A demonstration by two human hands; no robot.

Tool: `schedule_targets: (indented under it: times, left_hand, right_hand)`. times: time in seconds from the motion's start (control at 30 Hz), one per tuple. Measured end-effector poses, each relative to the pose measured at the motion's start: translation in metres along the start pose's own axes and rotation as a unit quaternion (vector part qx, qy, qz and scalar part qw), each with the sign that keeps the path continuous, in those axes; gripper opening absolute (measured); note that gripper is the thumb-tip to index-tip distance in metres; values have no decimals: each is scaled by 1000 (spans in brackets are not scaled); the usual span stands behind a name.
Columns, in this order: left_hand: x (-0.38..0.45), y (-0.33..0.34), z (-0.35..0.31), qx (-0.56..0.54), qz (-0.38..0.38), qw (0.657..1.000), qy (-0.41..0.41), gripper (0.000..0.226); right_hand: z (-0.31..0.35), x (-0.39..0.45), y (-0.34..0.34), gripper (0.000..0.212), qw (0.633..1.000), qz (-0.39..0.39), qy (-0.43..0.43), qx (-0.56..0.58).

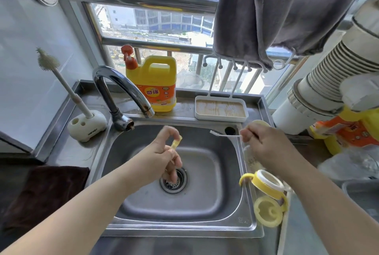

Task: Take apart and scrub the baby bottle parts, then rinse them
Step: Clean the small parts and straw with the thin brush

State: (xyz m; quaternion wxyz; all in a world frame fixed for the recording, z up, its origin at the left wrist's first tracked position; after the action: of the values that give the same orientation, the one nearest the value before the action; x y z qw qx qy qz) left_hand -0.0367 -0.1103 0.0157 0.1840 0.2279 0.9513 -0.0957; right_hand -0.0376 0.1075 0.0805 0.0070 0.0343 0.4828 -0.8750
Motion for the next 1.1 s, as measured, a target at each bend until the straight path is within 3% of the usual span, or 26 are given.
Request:
schedule_targets:
  times: [0.13,0.23,0.3,0.4,0.47,0.53,0.57,0.7,0.8,0.9,1.1]
  left_hand:
    - [-3,3,12,-77,3,994,-72,40]
    - [-6,3,12,-68,33,995,-62,43]
    - [-7,-4,8,61,9,998,1,34]
    - [-8,-13,-5,232,-59,969,61,14]
    - [-10,-14,-11,335,-84,935,74,26]
    - [-13,-15,-18,455,-122,877,98,33]
    - [-14,-16,-22,465,-141,865,123,32]
    - [-10,-11,-22,378,-105,904,170,17]
    - [-14,-6,-26,322,-89,926,177,28]
    - [-19,-6,-30,312,-105,924,196,36]
    - [-25,-8,-43,300,-114,909,266,19]
  right_hand:
    - [5,-14,13,27,1000,8,-12,-11]
    - [5,-13,13,28,1000,-1,-2,28]
    - [6,-14,15,29,999,1,1,50]
    - [9,-14,17,29,998,3,-2,60]
    - [10,-12,18,30,998,4,-2,58]
    - [11,-12,20,30,998,12,-3,57]
    - [12,-13,21,29,998,17,-4,56]
    - [20,-14,17,27,998,22,-19,61]
    - [30,-14,10,27,997,21,-38,65]
    - [38,-15,3,26,996,23,-51,76]
    - [46,-15,-2,24,996,27,-67,49]
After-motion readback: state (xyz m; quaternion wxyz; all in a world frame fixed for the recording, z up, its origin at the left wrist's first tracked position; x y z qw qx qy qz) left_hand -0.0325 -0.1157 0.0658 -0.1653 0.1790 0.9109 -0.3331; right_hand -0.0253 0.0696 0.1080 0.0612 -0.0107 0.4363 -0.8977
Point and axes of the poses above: each hand's wrist, its own x-axis towards the middle knuckle, its own y-axis out of the palm, z = x × y, the point moved 9 cm from there along x, towards the middle knuckle
